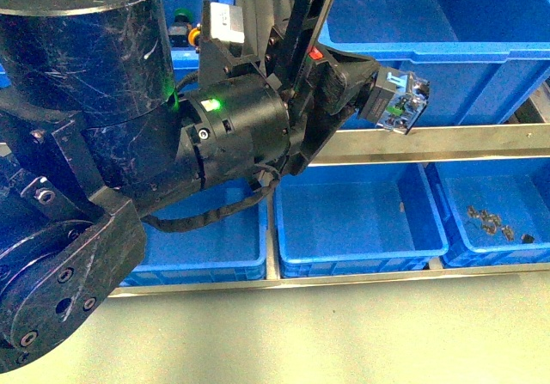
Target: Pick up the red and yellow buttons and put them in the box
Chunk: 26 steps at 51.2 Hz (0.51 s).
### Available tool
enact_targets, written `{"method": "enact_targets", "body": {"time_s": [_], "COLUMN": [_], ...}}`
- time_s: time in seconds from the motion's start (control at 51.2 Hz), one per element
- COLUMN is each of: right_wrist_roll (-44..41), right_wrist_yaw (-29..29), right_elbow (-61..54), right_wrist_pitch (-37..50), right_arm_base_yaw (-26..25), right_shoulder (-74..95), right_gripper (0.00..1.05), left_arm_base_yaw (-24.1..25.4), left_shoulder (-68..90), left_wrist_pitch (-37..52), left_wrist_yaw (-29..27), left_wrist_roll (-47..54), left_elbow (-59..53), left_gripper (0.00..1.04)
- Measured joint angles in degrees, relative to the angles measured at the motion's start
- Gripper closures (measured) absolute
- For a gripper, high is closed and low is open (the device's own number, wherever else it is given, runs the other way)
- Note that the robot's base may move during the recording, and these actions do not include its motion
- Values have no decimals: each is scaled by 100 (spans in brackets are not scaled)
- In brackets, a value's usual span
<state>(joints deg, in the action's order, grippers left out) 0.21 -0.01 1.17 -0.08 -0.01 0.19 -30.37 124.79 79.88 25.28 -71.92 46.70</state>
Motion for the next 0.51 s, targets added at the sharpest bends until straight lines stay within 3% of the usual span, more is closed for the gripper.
{"method": "enact_targets", "body": {"time_s": [0.508], "right_wrist_roll": [0], "right_wrist_yaw": [2], "right_elbow": [0], "right_wrist_pitch": [0], "right_arm_base_yaw": [0], "right_shoulder": [0], "right_gripper": [7], "left_arm_base_yaw": [-13], "left_shoulder": [0], "left_wrist_pitch": [0], "left_wrist_yaw": [9], "left_wrist_roll": [-131], "left_elbow": [13], "left_gripper": [75]}}
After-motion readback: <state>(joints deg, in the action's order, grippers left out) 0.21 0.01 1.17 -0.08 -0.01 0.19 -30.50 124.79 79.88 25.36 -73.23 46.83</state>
